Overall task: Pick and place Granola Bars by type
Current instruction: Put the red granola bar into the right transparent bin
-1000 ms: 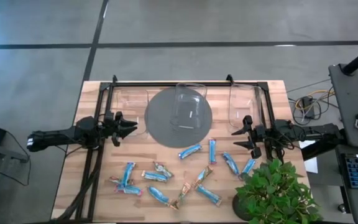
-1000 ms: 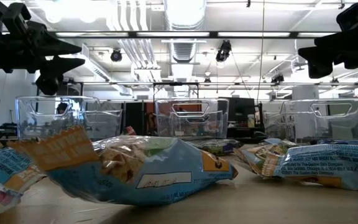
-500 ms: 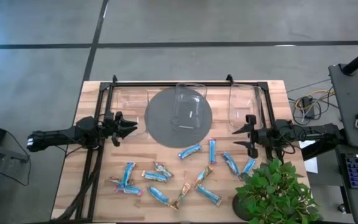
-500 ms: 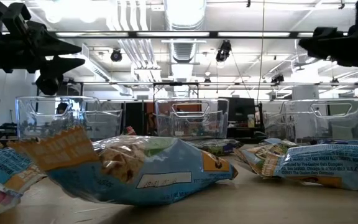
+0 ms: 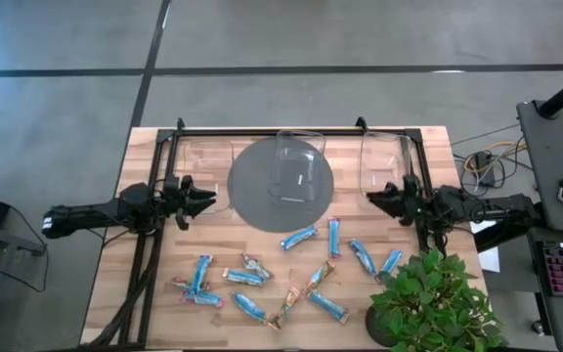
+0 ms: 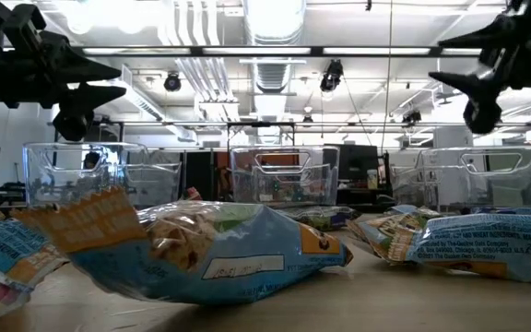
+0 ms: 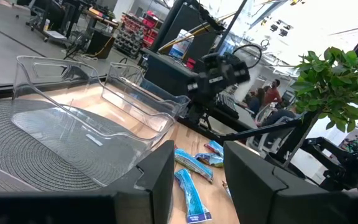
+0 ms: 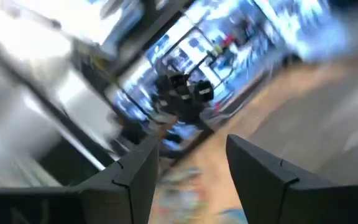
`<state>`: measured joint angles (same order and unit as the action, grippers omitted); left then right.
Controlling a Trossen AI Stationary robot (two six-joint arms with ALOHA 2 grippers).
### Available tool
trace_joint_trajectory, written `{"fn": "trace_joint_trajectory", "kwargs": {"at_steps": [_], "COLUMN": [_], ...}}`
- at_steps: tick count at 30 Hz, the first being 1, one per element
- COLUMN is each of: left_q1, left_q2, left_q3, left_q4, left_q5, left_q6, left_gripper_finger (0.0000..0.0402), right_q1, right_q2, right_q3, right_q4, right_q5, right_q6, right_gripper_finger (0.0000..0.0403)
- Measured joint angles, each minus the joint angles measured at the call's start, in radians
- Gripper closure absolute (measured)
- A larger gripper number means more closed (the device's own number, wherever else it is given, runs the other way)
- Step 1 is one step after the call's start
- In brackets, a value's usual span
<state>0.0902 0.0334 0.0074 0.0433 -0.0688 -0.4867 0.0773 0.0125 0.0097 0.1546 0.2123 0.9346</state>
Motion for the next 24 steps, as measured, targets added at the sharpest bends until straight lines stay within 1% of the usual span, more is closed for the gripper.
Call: {"fn": "trace_joint_trajectory", "kwargs": {"at_steps": [2, 3, 4, 6, 7, 9, 11, 13, 15, 17, 19, 21, 22, 24], "left_q1": [0.000, 0.000, 0.000, 0.000, 0.000, 0.000, 0.000, 0.000, 0.000, 0.000, 0.000, 0.000, 0.000, 0.000], "left_q2": [0.000, 0.000, 0.000, 0.000, 0.000, 0.000, 0.000, 0.000, 0.000, 0.000, 0.001, 0.001, 0.001, 0.001], "left_q3": [0.000, 0.000, 0.000, 0.000, 0.000, 0.000, 0.000, 0.000, 0.000, 0.000, 0.000, 0.000, 0.000, 0.000], "left_q4": [0.000, 0.000, 0.000, 0.000, 0.000, 0.000, 0.000, 0.000, 0.000, 0.000, 0.000, 0.000, 0.000, 0.000], "left_q5": [0.000, 0.000, 0.000, 0.000, 0.000, 0.000, 0.000, 0.000, 0.000, 0.000, 0.000, 0.000, 0.000, 0.000], "left_q6": [0.000, 0.000, 0.000, 0.000, 0.000, 0.000, 0.000, 0.000, 0.000, 0.000, 0.000, 0.000, 0.000, 0.000], "left_gripper_finger": [0.0280, 0.0280, 0.0280, 0.0280, 0.0280, 0.0280, 0.0280, 0.0280, 0.0280, 0.0280, 0.0280, 0.0280, 0.0280, 0.0280], "right_q1": [0.000, 0.000, 0.000, 0.000, 0.000, 0.001, 0.001, 0.009, 0.017, 0.024, 0.023, 0.024, 0.024, 0.024], "right_q2": [0.001, 0.001, 0.001, 0.009, 0.014, 0.026, 0.054, 0.090, 0.141, 0.199, 0.266, 0.339, 0.376, 0.448], "right_q3": [0.000, 0.000, 0.000, 0.000, 0.000, 0.000, 0.000, 0.019, 0.073, 0.158, 0.264, 0.381, 0.440, 0.552], "right_q4": [0.004, 0.009, 0.009, 0.011, 0.015, 0.021, 0.016, -0.029, -0.133, -0.302, -0.516, -0.737, -0.825, -0.935], "right_q5": [0.010, 0.046, 0.096, 0.181, 0.193, 0.204, 0.206, 0.199, 0.199, 0.193, 0.142, 0.052, 0.015, -0.004], "right_q6": [0.250, 0.340, 0.392, 0.427, 0.459, 0.547, 0.574, 0.609, 0.666, 0.723, 0.765, 0.791, 0.795, 0.768], "right_gripper_finger": [0.0225, 0.0225, 0.0225, 0.0225, 0.0225, 0.0225, 0.0225, 0.0225, 0.0225, 0.0225, 0.0225, 0.0225, 0.0225, 0.0225]}}
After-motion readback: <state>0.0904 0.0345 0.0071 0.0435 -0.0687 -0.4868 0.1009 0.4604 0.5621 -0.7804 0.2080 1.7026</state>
